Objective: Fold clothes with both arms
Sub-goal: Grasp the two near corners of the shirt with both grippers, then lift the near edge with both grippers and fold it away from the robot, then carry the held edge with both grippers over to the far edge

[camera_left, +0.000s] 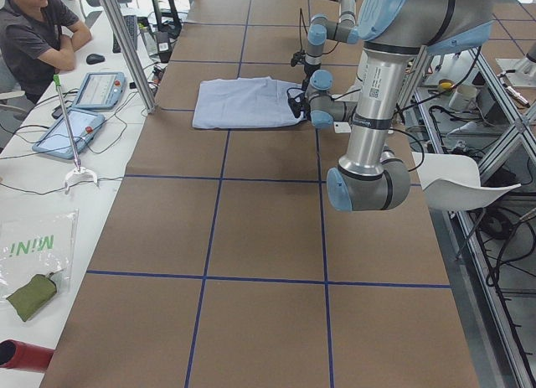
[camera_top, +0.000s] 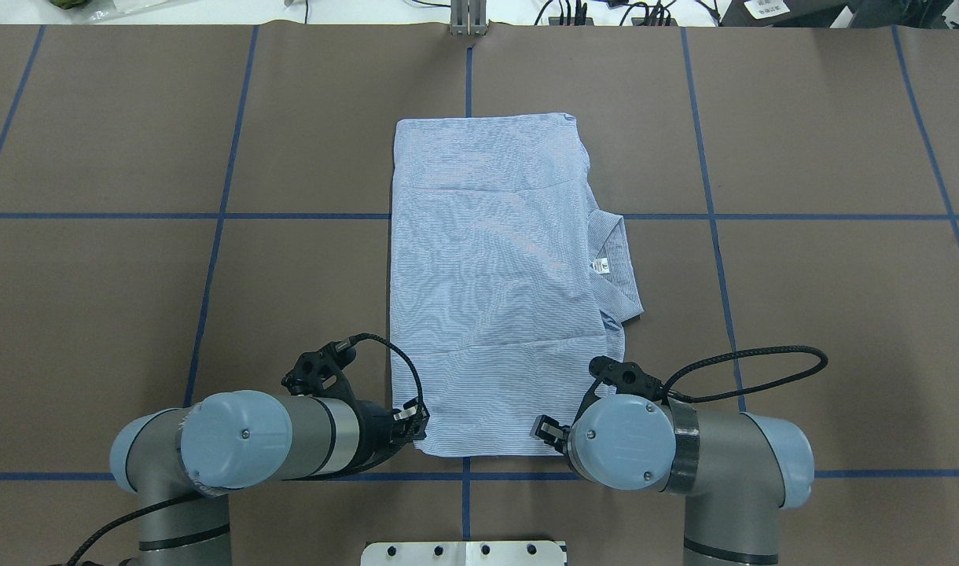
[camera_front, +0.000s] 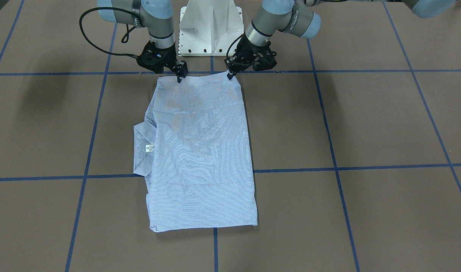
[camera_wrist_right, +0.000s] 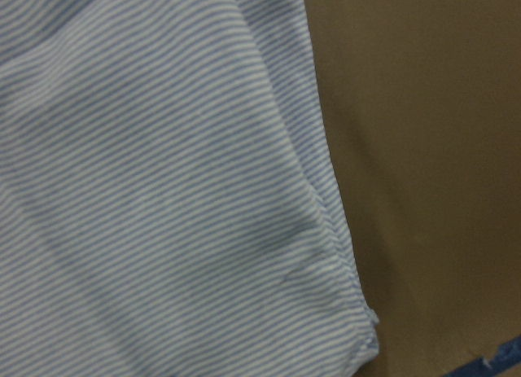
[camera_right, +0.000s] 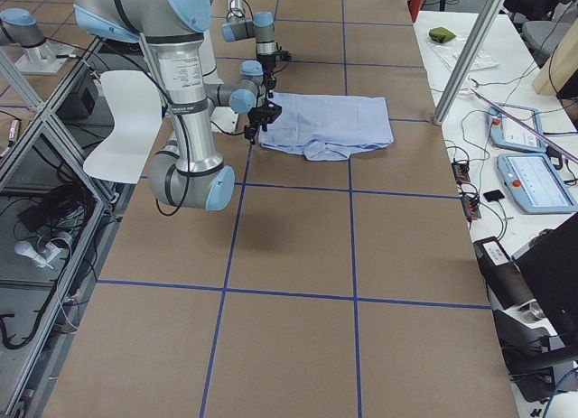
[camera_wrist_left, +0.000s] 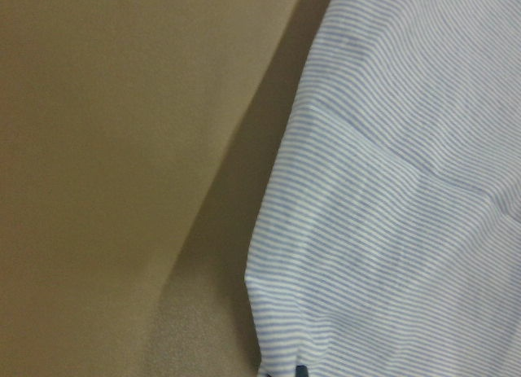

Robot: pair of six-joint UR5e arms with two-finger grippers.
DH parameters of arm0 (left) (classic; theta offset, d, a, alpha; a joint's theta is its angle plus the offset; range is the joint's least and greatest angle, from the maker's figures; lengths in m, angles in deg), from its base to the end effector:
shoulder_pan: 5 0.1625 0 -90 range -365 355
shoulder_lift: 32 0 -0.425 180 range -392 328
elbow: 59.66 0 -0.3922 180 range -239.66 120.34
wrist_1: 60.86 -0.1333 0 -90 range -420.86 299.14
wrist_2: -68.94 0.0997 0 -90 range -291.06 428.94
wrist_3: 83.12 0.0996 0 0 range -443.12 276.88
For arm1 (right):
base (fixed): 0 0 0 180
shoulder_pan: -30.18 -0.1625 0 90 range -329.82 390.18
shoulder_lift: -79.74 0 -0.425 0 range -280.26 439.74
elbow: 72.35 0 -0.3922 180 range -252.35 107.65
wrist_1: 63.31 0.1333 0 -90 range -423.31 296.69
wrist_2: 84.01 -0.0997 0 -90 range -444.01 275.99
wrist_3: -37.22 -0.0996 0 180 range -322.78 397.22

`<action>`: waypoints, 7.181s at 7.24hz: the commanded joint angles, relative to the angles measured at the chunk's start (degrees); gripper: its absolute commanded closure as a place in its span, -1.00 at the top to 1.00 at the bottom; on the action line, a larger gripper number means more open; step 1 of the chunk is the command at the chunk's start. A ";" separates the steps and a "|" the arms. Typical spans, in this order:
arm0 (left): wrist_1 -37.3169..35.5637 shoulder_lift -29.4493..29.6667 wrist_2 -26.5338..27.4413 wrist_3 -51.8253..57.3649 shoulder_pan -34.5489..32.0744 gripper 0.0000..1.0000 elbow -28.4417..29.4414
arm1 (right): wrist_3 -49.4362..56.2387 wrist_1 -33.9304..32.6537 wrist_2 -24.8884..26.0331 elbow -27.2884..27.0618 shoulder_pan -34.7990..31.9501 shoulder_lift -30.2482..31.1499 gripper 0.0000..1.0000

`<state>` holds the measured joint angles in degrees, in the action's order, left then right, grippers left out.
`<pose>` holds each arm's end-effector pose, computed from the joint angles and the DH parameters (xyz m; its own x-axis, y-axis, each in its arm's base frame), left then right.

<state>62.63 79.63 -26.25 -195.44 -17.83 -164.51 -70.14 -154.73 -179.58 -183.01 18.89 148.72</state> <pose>0.5568 -0.2543 0.2647 0.2564 -0.4463 -0.8574 0.2548 0.8869 -0.3855 -0.5500 -0.2359 0.3096 0.6745 0.4375 0.5947 -0.3506 0.8987 -0.2635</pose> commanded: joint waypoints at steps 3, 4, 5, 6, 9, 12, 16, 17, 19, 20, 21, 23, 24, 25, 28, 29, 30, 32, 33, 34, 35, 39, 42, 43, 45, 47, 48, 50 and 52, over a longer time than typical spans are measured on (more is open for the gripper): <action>0.00 0.00 0.00 0.00 0.09 -1.00 0.09 | 0.22 0.19 0.30 0.18 -0.40 -0.07 0.98; 0.00 0.00 0.00 0.00 0.09 -1.00 0.09 | 0.66 0.19 0.38 0.44 -0.49 -0.07 0.98; 0.00 0.00 0.00 0.00 0.09 -1.00 0.09 | 1.01 0.19 0.38 0.53 -0.49 -0.07 0.99; 0.00 0.00 0.00 0.00 0.09 -1.00 0.09 | 1.01 0.19 0.30 0.62 -0.58 -0.07 0.99; 0.00 0.00 0.09 0.00 0.09 -1.00 0.09 | 0.92 0.19 -0.06 1.32 -0.49 0.01 0.97; 0.00 0.00 0.09 0.00 0.00 -1.00 0.09 | 0.92 0.19 -0.14 0.88 -0.58 -0.16 -0.24; 0.00 0.00 0.09 0.09 0.00 -1.00 0.26 | 0.32 0.19 0.03 0.36 -1.54 -0.86 -0.93; 0.00 0.00 0.09 0.09 0.00 -1.00 0.26 | 0.31 0.19 0.03 -0.25 -1.81 -1.04 -1.00; 0.00 0.00 0.09 0.09 -0.09 -1.00 0.09 | 0.48 0.19 0.03 -0.61 -2.07 -1.13 -1.00; 0.00 0.00 0.09 0.09 -0.18 -1.00 -0.43 | 0.48 0.10 0.03 -1.48 -2.07 -1.30 -1.00; 0.00 -0.09 0.00 0.09 -0.27 -1.00 -1.66 | 0.57 0.10 -0.06 -2.79 -2.33 -1.31 -1.00; -0.26 -0.70 -0.35 0.09 -0.27 -1.00 -4.72 | 0.92 -0.42 -4.17 -7.18 -2.69 -0.51 -1.00; -3.22 -0.97 -0.44 0.09 -0.18 -1.00 -7.70 | 0.92 -0.51 -4.45 -8.07 -2.69 -0.43 -1.00; -8.65 -0.71 -3.74 0.09 0.00 -1.00 -10.78 | 0.92 -0.52 -5.58 -9.39 -2.86 -0.25 -1.00; -18.43 -0.62 -8.58 0.00 1.31 -1.00 -17.13 | 0.92 -0.69 -16.63 -13.87 -3.39 0.71 -1.00; -21.33 -0.53 -11.57 0.00 1.40 -1.00 -18.01 | 0.92 -0.69 -18.06 -15.01 -3.39 1.41 -1.00; -23.62 -0.62 -11.77 0.00 1.49 -1.00 -19.23 | 0.92 -0.69 -18.33 -15.46 -3.30 2.03 -1.00; -24.26 -0.44 -11.86 0.17 1.49 -1.00 -19.17 | 0.92 -0.69 -18.16 -13.98 -4.44 1.95 -1.00; -24.00 -0.09 -11.52 1.31 1.40 -1.00 -17.25 | 1.27 -0.52 -17.73 -11.79 -5.93 1.16 -1.00; -23.99 0.00 -11.25 4.54 -0.16 -1.00 -16.09 | 4.32 -0.60 -18.24 -11.51 -8.72 0.98 -1.00; -23.91 0.35 -11.86 7.35 -3.83 -1.00 -16.26 | 5.05 -0.52 -18.25 -11.51 -11.19 0.72 -1.00; -23.73 4.82 -17.66 14.65 -17.29 -1.00 -15.30 | 10.32 -0.69 -18.07 -7.12 -20.07 -4.98 -1.00; -19.72 9.05 -17.67 19.24 -21.79 -1.00 -5.39 | 13.84 -0.78 -17.90 -2.12 -25.61 -10.95 -1.00; -16.38 9.23 -17.67 19.25 -22.58 -1.00 -2.49 | 13.93 -0.69 -17.90 -0.89 -26.67 -12.45 -1.00; -13.98 11.15 -17.75 20.47 -24.87 -1.00 1.83 | 15.94 -0.60 -17.37 8.21 -28.26 -18.49 -1.00; -9.18 11.51 -17.67 21.44 -26.45 -1.00 7.17 | 20.94 0.01 -17.37 15.18 -29.66 -20.03 -1.00; -5.05 12.30 -17.67 21.44 -27.07 -1.00 11.82 | 22.53 0.10 -17.37 17.99 -30.19 -20.72 -1.00; -0.55 16.94 -17.67 21.36 -28.38 -1.00 20.61 | 23.69 0.36 -17.46 23.01 -30.99 -23.70 -1.00; 1.32 18.98 -17.75 21.27 -28.57 -1.00 23.64 | 23.60 6.40 -17.46 28.72 -31.08 -25.74 -1.00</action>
<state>62.91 97.29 -43.93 -174.14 -46.20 -142.86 -46.64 -151.58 -197.04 -157.69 -12.07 124.05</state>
